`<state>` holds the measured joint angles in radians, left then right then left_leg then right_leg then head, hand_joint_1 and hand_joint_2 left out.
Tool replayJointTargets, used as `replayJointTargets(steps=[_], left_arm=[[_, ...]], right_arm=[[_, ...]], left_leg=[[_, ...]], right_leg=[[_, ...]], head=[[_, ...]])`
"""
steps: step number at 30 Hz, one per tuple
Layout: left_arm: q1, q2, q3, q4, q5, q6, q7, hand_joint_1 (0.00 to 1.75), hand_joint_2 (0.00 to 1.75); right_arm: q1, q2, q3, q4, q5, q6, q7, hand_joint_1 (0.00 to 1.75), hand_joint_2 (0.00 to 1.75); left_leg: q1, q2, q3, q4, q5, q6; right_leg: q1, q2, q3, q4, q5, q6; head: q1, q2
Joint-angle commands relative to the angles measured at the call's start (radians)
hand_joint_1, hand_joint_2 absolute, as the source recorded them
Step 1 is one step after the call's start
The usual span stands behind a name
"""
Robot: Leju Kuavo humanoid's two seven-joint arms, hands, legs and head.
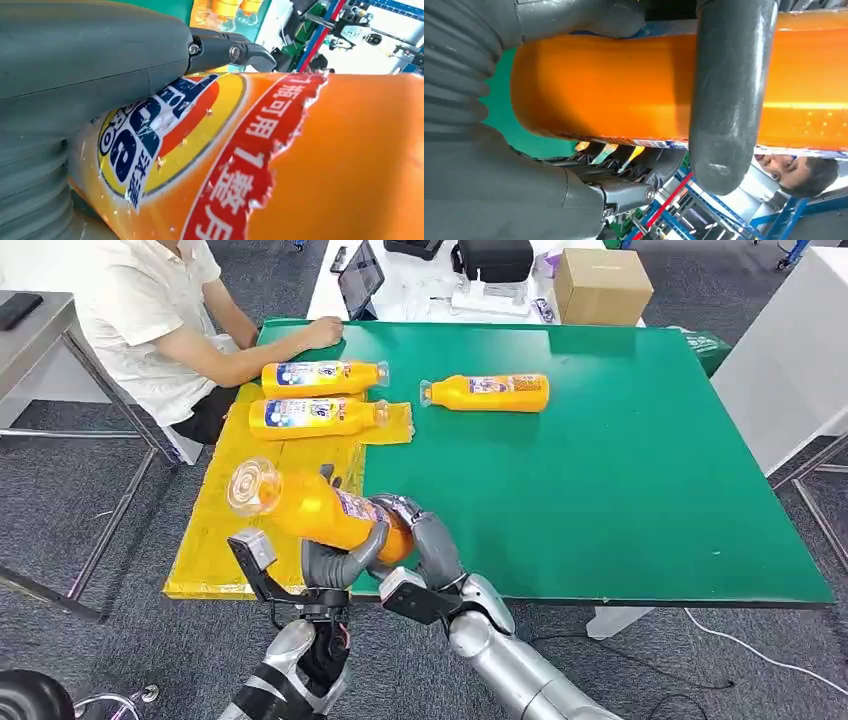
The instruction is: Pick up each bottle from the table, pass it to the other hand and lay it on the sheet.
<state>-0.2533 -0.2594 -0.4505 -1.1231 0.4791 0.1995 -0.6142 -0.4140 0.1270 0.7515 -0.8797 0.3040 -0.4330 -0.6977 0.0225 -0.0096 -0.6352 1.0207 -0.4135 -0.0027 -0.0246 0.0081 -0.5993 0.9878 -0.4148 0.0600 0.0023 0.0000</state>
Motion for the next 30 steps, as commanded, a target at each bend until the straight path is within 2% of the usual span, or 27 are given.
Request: replayJointTargets(steps=[1, 4, 6, 7, 8, 9, 10, 12, 16, 18, 21, 22, 23, 24, 25, 28, 29, 30], left_arm=[[-0.057, -0.008, 0.019, 0.05, 0.015, -0.006, 0.007, 0.0, 1.75], [-0.037, -0.008, 0.04, 0.008, 0.089, -0.101, 0.029, 0.0, 1.75], [-0.017, 0.004, 0.039, -0.029, 0.177, -0.246, 0.077, 0.0, 1.75], [-0.003, 0.006, 0.041, -0.045, 0.238, -0.332, 0.112, 0.4, 1.75], [0.005, 0.013, 0.038, -0.051, 0.29, -0.406, 0.155, 1.36, 1.75], [0.005, 0.017, 0.03, -0.052, 0.283, -0.415, 0.158, 1.69, 1.75], [0.01, 0.02, 0.015, -0.055, 0.266, -0.444, 0.149, 1.75, 1.75], [0.012, 0.018, 0.0, -0.05, 0.255, -0.484, 0.147, 1.75, 1.75], [0.004, 0.01, 0.006, -0.035, 0.276, -0.51, 0.165, 1.75, 1.75], [0.001, 0.015, 0.007, -0.029, 0.28, -0.52, 0.17, 1.75, 1.75], [0.001, 0.015, 0.007, -0.029, 0.28, -0.52, 0.17, 1.75, 1.75], [0.001, 0.016, 0.008, -0.025, 0.281, -0.523, 0.171, 1.75, 1.75], [0.001, 0.016, 0.009, -0.022, 0.282, -0.525, 0.172, 1.75, 1.75], [0.001, 0.016, 0.009, -0.022, 0.282, -0.525, 0.172, 1.75, 1.75], [0.001, 0.016, 0.009, -0.022, 0.282, -0.525, 0.172, 1.75, 1.75], [-0.001, 0.021, 0.021, -0.011, 0.256, -0.506, 0.16, 1.75, 1.75], [-0.005, 0.027, 0.026, -0.006, 0.226, -0.472, 0.149, 1.75, 1.75], [-0.011, 0.037, 0.03, 0.001, 0.169, -0.408, 0.131, 1.75, 1.75]], right_arm=[[-0.004, -0.006, 0.091, 0.017, -0.005, 0.019, 0.0, 1.59, 1.75], [-0.004, -0.006, 0.107, 0.02, -0.018, 0.024, 0.0, 1.61, 1.75], [-0.007, -0.009, 0.114, 0.021, -0.028, 0.032, 0.0, 1.59, 1.75], [-0.01, -0.01, 0.116, 0.021, -0.03, 0.036, 0.0, 1.55, 1.75], [-0.011, -0.014, 0.12, 0.014, -0.038, 0.043, 0.0, 1.57, 1.75], [-0.012, -0.015, 0.12, 0.014, -0.038, 0.042, 0.0, 1.57, 1.75], [-0.012, -0.018, 0.124, 0.011, -0.04, 0.037, 0.0, 1.57, 1.75], [-0.014, -0.023, 0.137, 0.011, -0.031, 0.017, 0.0, 1.4, 1.75], [-0.014, -0.025, 0.145, -0.004, -0.045, 0.014, 0.0, 1.15, 1.75], [-0.014, -0.024, 0.144, 0.003, -0.047, 0.016, 0.0, 0.77, 1.75], [-0.014, -0.024, 0.144, 0.003, -0.047, 0.016, 0.0, 0.77, 1.75], [-0.013, -0.024, 0.142, 0.009, -0.048, 0.016, 0.0, 0.28, 1.75], [-0.015, -0.021, 0.141, 0.014, -0.047, 0.015, 0.0, 0.12, 1.75], [-0.015, -0.021, 0.141, 0.014, -0.047, 0.015, 0.0, 0.12, 1.75], [-0.015, -0.021, 0.141, 0.014, -0.047, 0.015, 0.0, 0.0, 1.75], [-0.004, -0.009, 0.122, 0.023, -0.068, 0.029, 0.0, 0.0, 1.75], [-0.001, -0.011, 0.12, 0.018, -0.062, 0.011, 0.0, 0.0, 0.0], [0.006, -0.011, 0.113, 0.013, -0.057, -0.014, 0.0, 0.0, 0.0]], left_leg=[[0.0, 0.0, 0.004, 0.0, -0.001, 0.001], [0.001, 0.0, 0.004, 0.0, -0.001, 0.001], [0.001, 0.001, 0.004, 0.0, -0.002, 0.002], [0.001, 0.001, 0.003, 0.0, -0.001, 0.001], [0.0, 0.002, 0.005, 0.0, -0.002, 0.001], [0.0, 0.001, 0.002, 0.0, -0.001, 0.001], [0.0, 0.002, 0.004, 0.0, -0.002, 0.001], [0.0, 0.0, 0.003, 0.0, -0.001, 0.001], [0.0, 0.0, 0.002, 0.0, -0.001, 0.001], [0.0, 0.0, 0.002, 0.0, -0.001, 0.001], [0.0, -0.001, 0.002, 0.0, 0.0, 0.001], [0.001, -0.001, 0.003, 0.0, -0.001, 0.001], [0.001, -0.001, 0.005, 0.0, -0.002, 0.002], [0.001, -0.001, 0.003, 0.0, -0.001, 0.001], [0.0, -0.001, 0.002, 0.0, -0.001, 0.001], [0.001, 0.0, 0.005, 0.0, -0.002, 0.002], [0.0, -0.001, 0.002, -0.001, -0.001, 0.001], [0.001, -0.001, 0.005, -0.001, -0.002, 0.002]], right_leg=[[0.001, -0.002, 0.004, -0.001, -0.001, -0.003], [0.001, -0.002, 0.005, -0.001, -0.002, -0.003], [0.001, -0.001, 0.005, -0.001, -0.001, -0.003], [0.001, -0.001, 0.003, -0.001, -0.001, -0.002], [0.001, 0.0, 0.004, -0.001, -0.002, -0.003], [0.001, 0.0, 0.002, 0.0, -0.001, -0.002], [0.001, 0.0, 0.004, -0.001, -0.001, -0.003], [0.001, -0.001, 0.003, -0.001, -0.002, -0.003], [0.001, -0.002, 0.002, 0.0, -0.001, -0.002], [0.001, -0.002, 0.001, 0.0, -0.001, -0.002], [0.001, -0.002, 0.002, 0.0, -0.001, -0.002], [0.001, -0.003, 0.003, 0.0, -0.002, -0.003], [0.002, -0.004, 0.006, -0.001, -0.002, -0.004], [0.001, -0.003, 0.004, 0.0, -0.002, -0.003], [0.001, -0.003, 0.002, -0.001, -0.001, -0.002], [0.002, -0.003, 0.005, -0.001, -0.002, -0.003], [0.001, -0.002, 0.002, -0.001, -0.001, -0.002], [0.002, -0.003, 0.006, -0.001, -0.002, -0.004]], head=[[0.0, 0.0], [0.0, 0.0], [0.0, 0.0], [0.0, 0.0], [0.0, 0.0], [0.0, 0.0], [0.0, 0.0], [0.0, 0.0], [0.0, 0.0], [0.0, 0.0], [0.0, 0.0], [0.0, 0.0], [0.0, 0.0], [0.0, 0.0], [0.0, 0.0], [0.0, 0.0], [0.0, 0.0], [0.0, 0.0]])
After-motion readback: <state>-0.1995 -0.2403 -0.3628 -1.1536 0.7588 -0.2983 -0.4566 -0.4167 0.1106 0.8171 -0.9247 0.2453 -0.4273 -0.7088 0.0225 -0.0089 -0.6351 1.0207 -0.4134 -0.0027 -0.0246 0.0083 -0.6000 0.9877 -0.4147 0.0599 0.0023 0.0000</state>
